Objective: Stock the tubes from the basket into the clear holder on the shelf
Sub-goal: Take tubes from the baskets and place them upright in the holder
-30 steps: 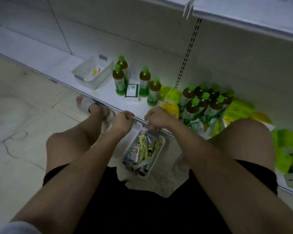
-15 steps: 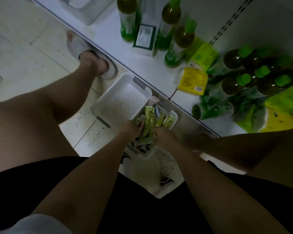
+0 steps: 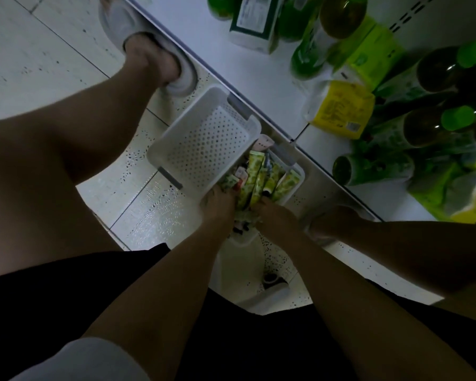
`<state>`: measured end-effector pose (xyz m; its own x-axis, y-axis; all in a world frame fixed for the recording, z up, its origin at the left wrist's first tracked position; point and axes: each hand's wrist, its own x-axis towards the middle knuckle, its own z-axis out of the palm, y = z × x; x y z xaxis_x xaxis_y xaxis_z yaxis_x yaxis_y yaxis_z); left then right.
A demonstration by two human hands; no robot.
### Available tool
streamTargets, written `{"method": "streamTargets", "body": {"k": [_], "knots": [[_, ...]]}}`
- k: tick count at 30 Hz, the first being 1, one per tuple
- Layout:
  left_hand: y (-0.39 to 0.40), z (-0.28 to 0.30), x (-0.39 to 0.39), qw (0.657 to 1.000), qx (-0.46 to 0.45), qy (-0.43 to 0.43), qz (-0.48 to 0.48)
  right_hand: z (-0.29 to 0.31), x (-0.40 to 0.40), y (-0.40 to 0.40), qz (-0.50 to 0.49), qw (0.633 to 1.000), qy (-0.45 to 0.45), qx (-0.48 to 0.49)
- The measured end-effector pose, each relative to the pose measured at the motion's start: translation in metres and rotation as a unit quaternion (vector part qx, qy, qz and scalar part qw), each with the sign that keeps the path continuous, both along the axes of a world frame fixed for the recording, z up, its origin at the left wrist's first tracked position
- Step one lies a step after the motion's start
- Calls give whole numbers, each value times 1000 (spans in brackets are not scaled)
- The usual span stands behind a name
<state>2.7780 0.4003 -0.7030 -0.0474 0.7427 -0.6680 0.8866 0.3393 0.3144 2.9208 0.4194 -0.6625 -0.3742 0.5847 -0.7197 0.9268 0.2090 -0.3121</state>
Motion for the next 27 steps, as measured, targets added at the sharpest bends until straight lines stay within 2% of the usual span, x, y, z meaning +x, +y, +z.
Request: {"method": "streamTargets", "body": {"k": [2, 3, 7, 8, 12, 16, 21, 27], "knots": [[3, 4, 4, 997, -8, 75, -34, -1, 4, 1, -18, 1000, 26, -4], [3, 2, 4, 997, 0, 81, -20, -1, 5, 2, -28, 999, 34, -4], [6, 2, 0, 998, 28, 56, 4, 4, 4, 3, -98, 991, 92, 6], [6, 1, 0, 998, 16, 55, -20, 5, 4, 3, -129, 986, 108, 11], [9, 1, 0, 999, -10, 40, 18, 10, 7, 6, -261, 954, 146, 18], [10, 5, -1, 999, -4, 43, 23, 17, 11, 13, -324, 928, 182, 16], [20, 25, -5, 987, 37, -85, 131, 35, 1, 26, -364, 900, 237, 20], [43, 73, -16, 952, 128, -205, 188, 63, -3, 37, -387, 874, 290, 39]]}}
